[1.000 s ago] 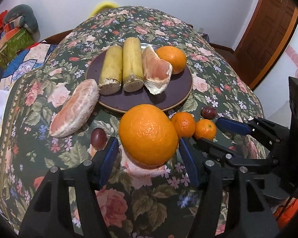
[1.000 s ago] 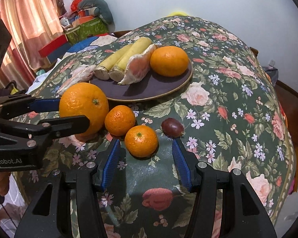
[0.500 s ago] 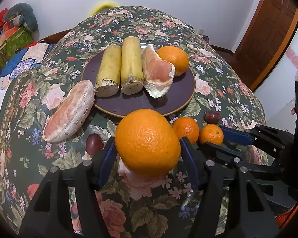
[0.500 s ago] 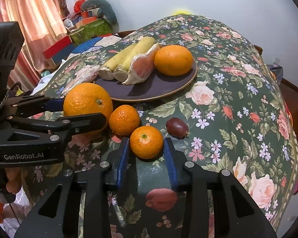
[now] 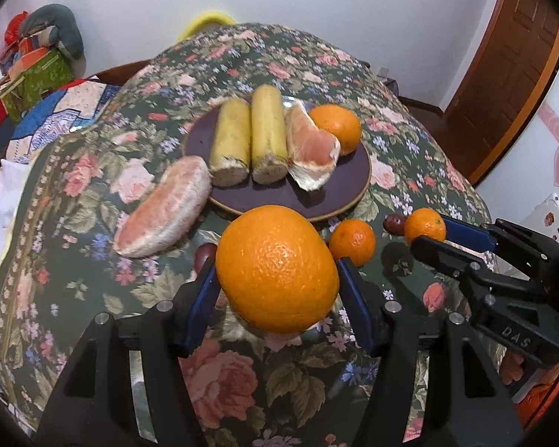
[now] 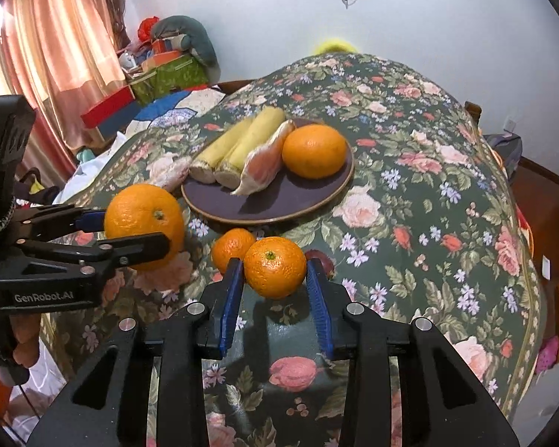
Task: Organize fruits
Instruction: 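Carry the large orange with the left tool onto the plate while the right tool carries the mandarin there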
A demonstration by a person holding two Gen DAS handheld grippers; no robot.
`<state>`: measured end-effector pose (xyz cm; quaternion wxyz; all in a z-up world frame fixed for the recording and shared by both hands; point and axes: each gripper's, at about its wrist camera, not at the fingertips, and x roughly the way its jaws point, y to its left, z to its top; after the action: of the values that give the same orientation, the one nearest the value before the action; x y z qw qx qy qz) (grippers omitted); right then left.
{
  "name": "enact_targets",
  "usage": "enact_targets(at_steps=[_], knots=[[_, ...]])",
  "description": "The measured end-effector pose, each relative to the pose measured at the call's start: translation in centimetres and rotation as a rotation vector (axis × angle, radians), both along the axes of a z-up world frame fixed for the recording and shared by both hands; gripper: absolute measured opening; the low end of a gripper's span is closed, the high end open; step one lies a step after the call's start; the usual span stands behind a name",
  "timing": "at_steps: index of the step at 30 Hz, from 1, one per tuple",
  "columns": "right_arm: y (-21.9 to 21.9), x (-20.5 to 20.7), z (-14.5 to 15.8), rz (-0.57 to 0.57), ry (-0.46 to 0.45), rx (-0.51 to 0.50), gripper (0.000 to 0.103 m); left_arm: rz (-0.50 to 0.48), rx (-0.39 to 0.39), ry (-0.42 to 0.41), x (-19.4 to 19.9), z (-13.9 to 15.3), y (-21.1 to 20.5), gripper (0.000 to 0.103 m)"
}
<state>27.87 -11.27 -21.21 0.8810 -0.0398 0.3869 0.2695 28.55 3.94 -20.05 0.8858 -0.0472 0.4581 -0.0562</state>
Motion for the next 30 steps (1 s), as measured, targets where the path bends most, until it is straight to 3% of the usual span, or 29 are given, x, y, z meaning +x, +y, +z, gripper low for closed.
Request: enact_targets(at_steps=[11,21,30], knots=[[-0.1,1.6,1.7,-0.019,-0.052,0.032,0.032,0.032,-0.025,-0.061,1.2,2.1,1.2,0.062],[0.6,4.1,1.7,-0.017,-0.066,0.04,0.032,0.018,-0.049,-0.057,4.2,1.2,0.6,0.062],[1.5,6.9,0.1,-0.014,-0.027,0.03,0.032,0.039,-0.063,-0.033,6.7,-0.6,0.7,0.062]])
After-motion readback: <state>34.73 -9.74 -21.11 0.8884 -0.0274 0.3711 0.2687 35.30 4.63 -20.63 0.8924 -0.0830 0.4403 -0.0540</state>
